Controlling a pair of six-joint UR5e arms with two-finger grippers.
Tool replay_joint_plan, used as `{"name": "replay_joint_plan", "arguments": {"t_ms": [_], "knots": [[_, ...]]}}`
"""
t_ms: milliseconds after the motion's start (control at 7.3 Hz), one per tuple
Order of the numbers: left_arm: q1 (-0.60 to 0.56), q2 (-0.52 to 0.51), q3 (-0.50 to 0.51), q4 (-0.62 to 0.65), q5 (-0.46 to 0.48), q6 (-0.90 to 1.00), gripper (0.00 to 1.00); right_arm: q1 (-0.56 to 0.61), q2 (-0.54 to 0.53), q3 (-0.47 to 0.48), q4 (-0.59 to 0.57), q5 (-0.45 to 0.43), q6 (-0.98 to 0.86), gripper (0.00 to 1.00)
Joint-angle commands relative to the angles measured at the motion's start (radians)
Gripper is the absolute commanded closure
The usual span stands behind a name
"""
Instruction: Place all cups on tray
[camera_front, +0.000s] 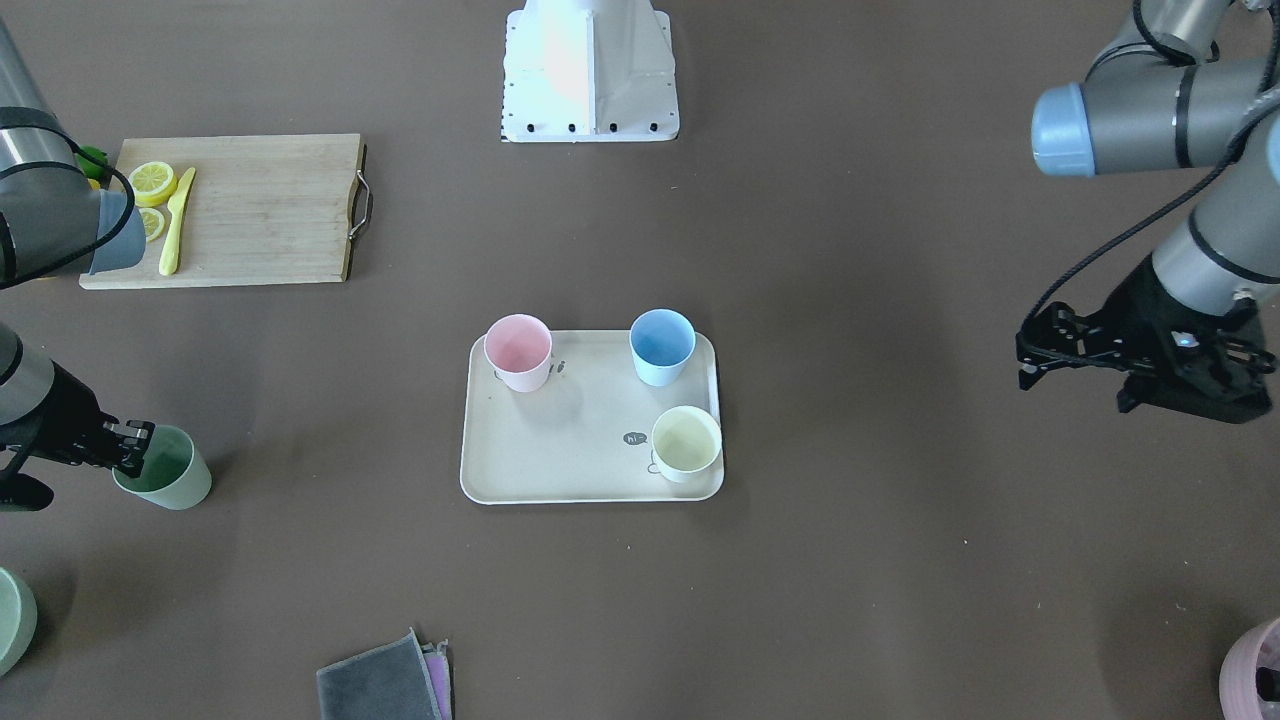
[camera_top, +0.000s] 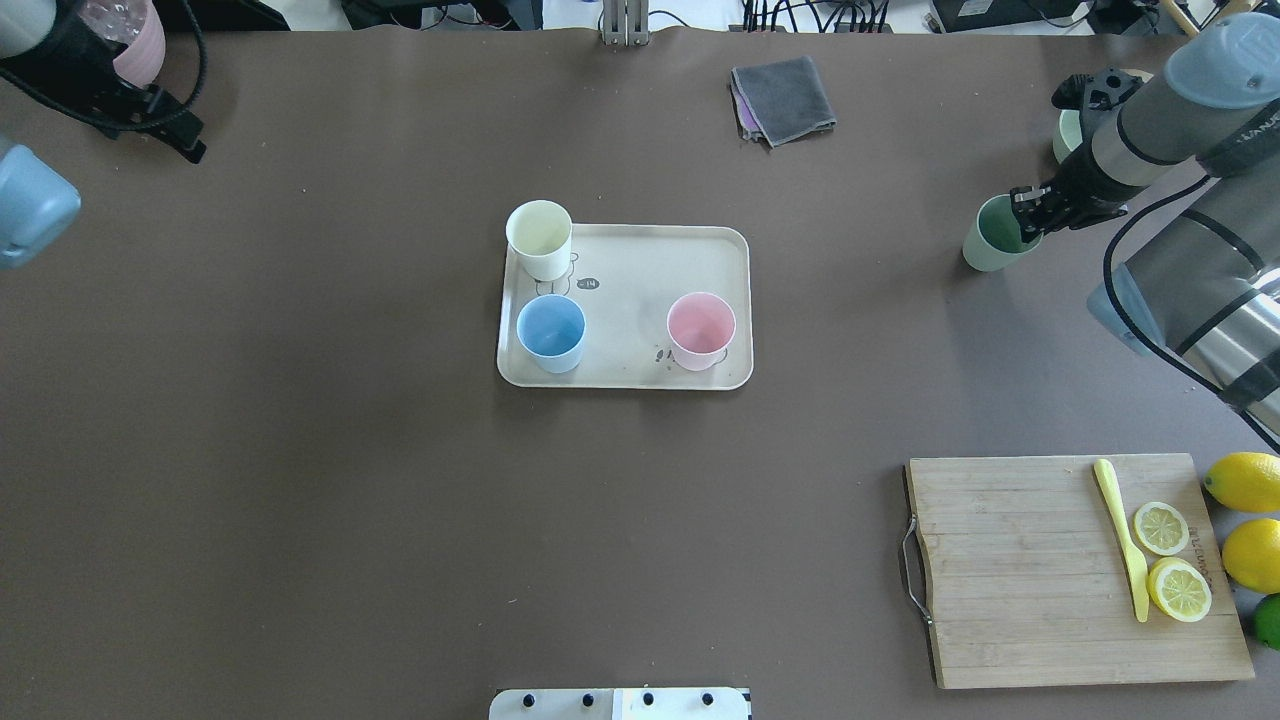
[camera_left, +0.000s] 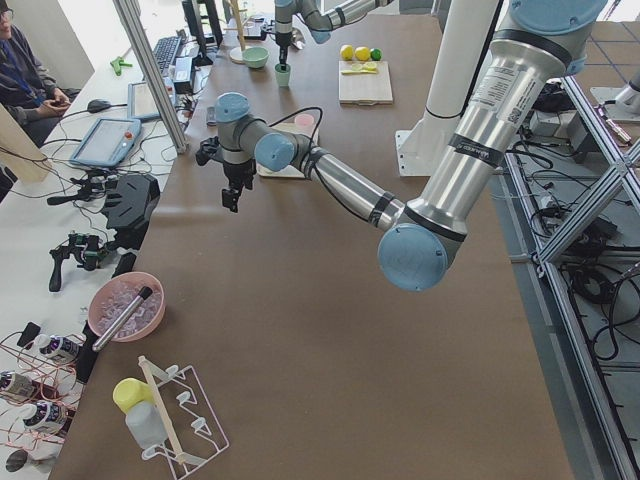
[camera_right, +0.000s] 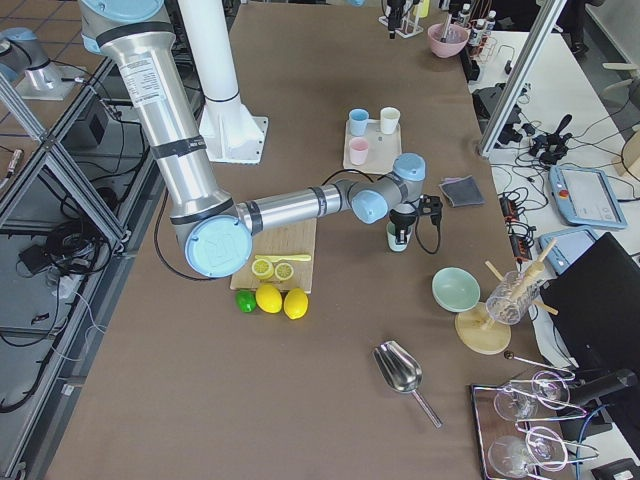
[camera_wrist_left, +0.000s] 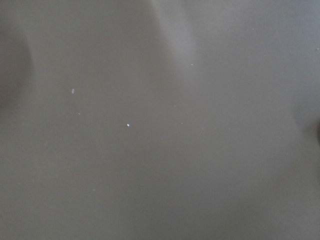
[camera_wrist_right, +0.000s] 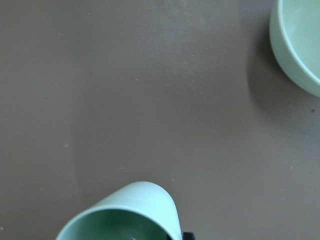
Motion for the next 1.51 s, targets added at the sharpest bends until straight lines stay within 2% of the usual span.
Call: {"name": "replay_joint_plan", "arguments": {"t_ms": [0, 137, 411, 685, 959, 1096, 1234, 1371], "knots": [[-0.156, -0.003, 0.089, 0.091, -0.03, 0.286, 0.02, -0.045, 0.077, 0.028, -0.001, 0.0, 0.19, 1.0], [-0.189, 0.003, 0.126, 0.089, -0.03, 0.368, 0.02, -0.091, 0.141, 0.029, -0.015, -0.004, 0.303, 1.0], [-0.194, 0.014, 0.131, 0.083, -0.03, 0.384, 0.02, -0.215, 0.263, 0.02, -0.028, -0.101, 0.535, 1.0], [-0.194, 0.046, 0.123, 0.079, -0.058, 0.382, 0.02, -0.292, 0.385, 0.017, -0.168, -0.157, 0.622, 1.0], [-0.194, 0.049, 0.123, 0.079, -0.06, 0.379, 0.02, -0.321, 0.393, 0.013, -0.164, -0.181, 0.622, 1.0], [-0.194, 0.049, 0.123, 0.079, -0.06, 0.379, 0.02, -0.32, 0.398, 0.01, -0.162, -0.181, 0.62, 0.65], [-0.194, 0.049, 0.123, 0.079, -0.06, 0.378, 0.02, -0.321, 0.398, 0.008, -0.162, -0.181, 0.608, 0.01], [-0.194, 0.049, 0.123, 0.079, -0.06, 0.379, 0.02, -0.315, 0.41, 0.01, -0.17, -0.183, 0.606, 0.0]]}}
